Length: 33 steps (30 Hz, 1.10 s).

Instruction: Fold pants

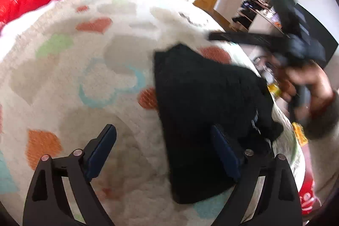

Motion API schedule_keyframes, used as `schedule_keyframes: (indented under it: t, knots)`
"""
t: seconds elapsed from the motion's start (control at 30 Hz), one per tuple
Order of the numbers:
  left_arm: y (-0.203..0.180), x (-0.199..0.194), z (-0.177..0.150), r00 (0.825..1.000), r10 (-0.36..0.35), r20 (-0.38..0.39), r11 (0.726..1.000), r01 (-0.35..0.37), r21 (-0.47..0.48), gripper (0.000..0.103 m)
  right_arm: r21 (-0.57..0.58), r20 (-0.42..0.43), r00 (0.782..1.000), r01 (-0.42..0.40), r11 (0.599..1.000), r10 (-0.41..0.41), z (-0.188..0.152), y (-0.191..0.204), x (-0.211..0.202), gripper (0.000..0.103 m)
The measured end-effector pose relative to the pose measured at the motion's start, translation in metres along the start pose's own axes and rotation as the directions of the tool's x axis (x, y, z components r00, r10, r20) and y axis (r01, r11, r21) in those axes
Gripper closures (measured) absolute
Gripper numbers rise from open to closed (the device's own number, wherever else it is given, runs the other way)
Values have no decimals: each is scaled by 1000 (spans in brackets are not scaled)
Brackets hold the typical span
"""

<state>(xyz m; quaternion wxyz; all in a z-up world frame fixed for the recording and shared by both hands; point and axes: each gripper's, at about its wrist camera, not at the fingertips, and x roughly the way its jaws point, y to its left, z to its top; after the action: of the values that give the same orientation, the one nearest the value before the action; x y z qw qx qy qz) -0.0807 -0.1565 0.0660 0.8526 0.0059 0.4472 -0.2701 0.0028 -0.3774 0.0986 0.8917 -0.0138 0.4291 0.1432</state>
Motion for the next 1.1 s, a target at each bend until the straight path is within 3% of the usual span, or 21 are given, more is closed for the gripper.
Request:
schedule_keyframes:
  t: [0.13, 0.2, 0.3, 0.47, 0.57, 0.63, 0.7, 0.73, 0.83, 0.87, 0.9, 0.93, 1.03, 1.1]
  knots:
    - [4, 2, 29, 999, 33, 22, 999, -32, -17, 11, 16, 35, 999, 36, 999, -37, -25, 0, -39, 77]
    - [-2, 12, 44, 999, 43, 27, 999, -43, 3, 11, 42, 39, 999, 7, 999, -9, -43, 3, -43, 77]
    - [-15, 36, 61, 998, 65, -2, 997, -65, 49, 11, 57, -16, 999, 31, 998, -30, -69, 7, -30, 77]
    - [-29, 81, 65, 987, 129, -101, 987, -118, 106, 11, 93, 43, 999, 16, 996, -20, -108, 18, -37, 74]
    - [-25, 74, 64, 988, 119, -94, 990, -110, 88, 11, 124, 47, 999, -21, 992, 15, -105, 9, -47, 74]
    - [-20, 59, 61, 991, 110, -80, 992, -105, 66, 11, 127, 73, 997, -33, 991, 23, -95, 3, -56, 69]
    - [-22, 44, 56, 995, 89, -52, 995, -85, 60, 11, 123, 94, 996, -15, 992, 3, -82, -3, -58, 54]
    - [-23, 39, 53, 996, 82, -41, 995, -79, 60, 11, 116, 93, 996, -13, 993, 2, -75, -5, -53, 52]
    - [-29, 25, 39, 999, 46, -27, 997, -44, 60, 11, 106, 29, 999, -18, 994, 15, -59, -11, -23, 47]
    - [-32, 22, 34, 999, 33, -33, 998, -31, 61, 11, 98, -7, 1000, -14, 995, 15, -57, -11, -10, 50]
    - [-35, 21, 26, 999, 20, -48, 997, -16, 70, 11, 79, -33, 999, -20, 997, 22, -56, -10, 0, 70]
    - [-37, 21, 21, 998, 13, -59, 997, -9, 81, 11, 57, -34, 998, -51, 997, 53, -55, -8, 6, 83]
    - [-42, 28, 3, 996, 16, -89, 995, -7, 99, 11, 12, -37, 999, -34, 999, 34, -49, -3, 6, 91]
    - [-36, 31, -2, 996, -13, -86, 998, 18, 52, 10, 5, -17, 1000, -24, 1000, 24, -48, -2, 0, 92]
